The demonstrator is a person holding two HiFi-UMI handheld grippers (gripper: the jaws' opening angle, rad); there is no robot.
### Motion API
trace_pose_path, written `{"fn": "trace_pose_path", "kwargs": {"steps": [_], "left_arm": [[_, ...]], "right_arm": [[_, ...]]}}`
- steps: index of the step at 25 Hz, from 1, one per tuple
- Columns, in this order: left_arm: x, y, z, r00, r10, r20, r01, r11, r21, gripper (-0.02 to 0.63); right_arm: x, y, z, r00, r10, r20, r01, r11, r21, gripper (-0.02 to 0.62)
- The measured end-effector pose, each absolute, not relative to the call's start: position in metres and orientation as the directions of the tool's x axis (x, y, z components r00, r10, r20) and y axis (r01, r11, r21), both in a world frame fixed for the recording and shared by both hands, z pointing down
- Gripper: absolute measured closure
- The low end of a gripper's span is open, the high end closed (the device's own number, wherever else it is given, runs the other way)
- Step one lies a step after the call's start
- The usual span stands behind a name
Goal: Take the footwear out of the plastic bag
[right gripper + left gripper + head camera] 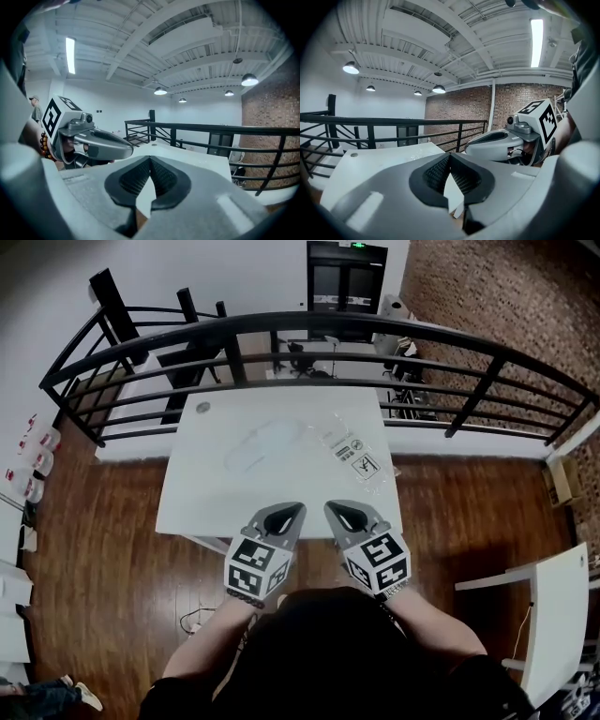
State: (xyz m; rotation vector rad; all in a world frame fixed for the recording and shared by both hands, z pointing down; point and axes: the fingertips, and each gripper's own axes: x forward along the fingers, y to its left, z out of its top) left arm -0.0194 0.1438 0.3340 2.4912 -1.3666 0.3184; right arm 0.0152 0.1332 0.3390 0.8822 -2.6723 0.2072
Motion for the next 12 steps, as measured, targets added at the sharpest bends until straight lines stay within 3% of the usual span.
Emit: {"fn": "trace_pose_path", "kwargs": {"steps": [12], "left_arm": [[-0.006, 0.139, 0.332, 0.490, -0.805, 0.335, -0.868, -0.484, 0.107, 0.589]], "right_arm": [[0.027, 0.127, 0.334, -0.782, -0.530, 0.329, -0.572, 0.820, -0.038, 0.604]]}}
